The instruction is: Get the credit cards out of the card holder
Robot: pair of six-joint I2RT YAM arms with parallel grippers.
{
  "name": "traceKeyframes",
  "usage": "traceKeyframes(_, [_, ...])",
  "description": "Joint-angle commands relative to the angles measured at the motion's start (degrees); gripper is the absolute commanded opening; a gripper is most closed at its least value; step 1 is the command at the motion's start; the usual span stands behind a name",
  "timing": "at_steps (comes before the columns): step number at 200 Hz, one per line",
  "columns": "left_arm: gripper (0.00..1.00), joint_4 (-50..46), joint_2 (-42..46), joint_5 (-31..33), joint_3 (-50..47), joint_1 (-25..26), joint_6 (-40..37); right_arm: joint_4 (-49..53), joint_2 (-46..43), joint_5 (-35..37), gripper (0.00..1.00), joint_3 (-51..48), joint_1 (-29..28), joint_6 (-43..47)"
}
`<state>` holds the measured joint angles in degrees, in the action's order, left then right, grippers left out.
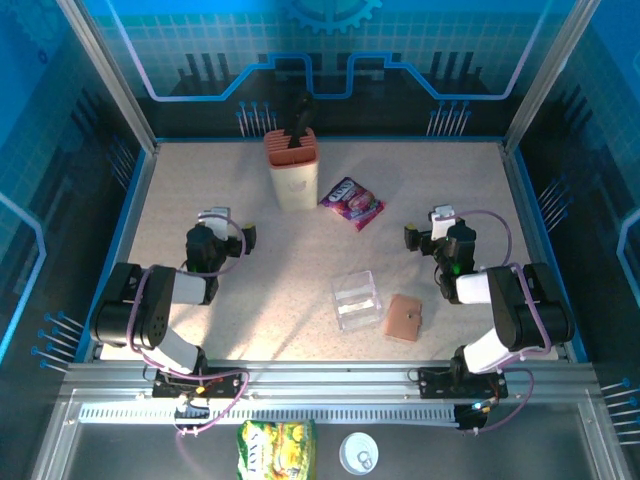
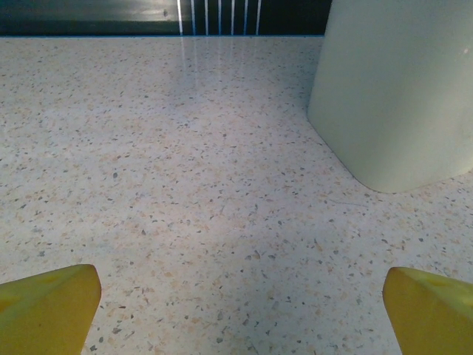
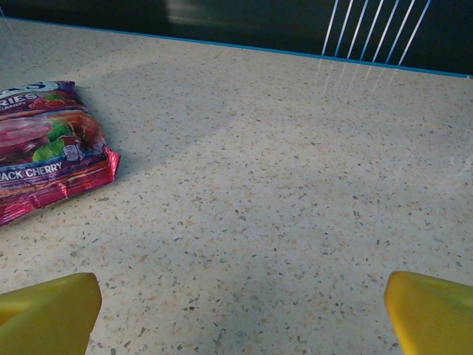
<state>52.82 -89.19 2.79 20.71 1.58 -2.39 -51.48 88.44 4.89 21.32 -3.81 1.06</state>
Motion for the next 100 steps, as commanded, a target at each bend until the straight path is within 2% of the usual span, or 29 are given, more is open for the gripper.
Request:
traceKeyframes(1, [0.99,-0.7,0.5,1.0,1.5,-0.7,1.3,0.7,-0.2,-1.4,1.00,1.6,0.0,-0.1])
traceKeyframes(32, [0.99,-1.0,0.5,1.1,1.6,-0.9,1.5,0.5,-0.2,-1.3,1.00,1.6,0.0,0.0])
traceKeyframes(58, [0.99,-2.7,1.5,4.7,2.2,-0.8,2.5,-2.0,-1.2,2.2,1.00,-0.2,-1.0,-0.1])
traceKeyframes(77, [0.99,-9.4,4.5,5.9,4.6,-0.3,2.3,-4.3,-3.6,3.3,1.00,-2.3,-1.2,-0.2])
traceKeyframes(100, [0.99,-19.3,8.2,7.5,8.5,0.5,1.8,3.5,-9.4,5.0,1.00,-0.7,-1.3,-0.6])
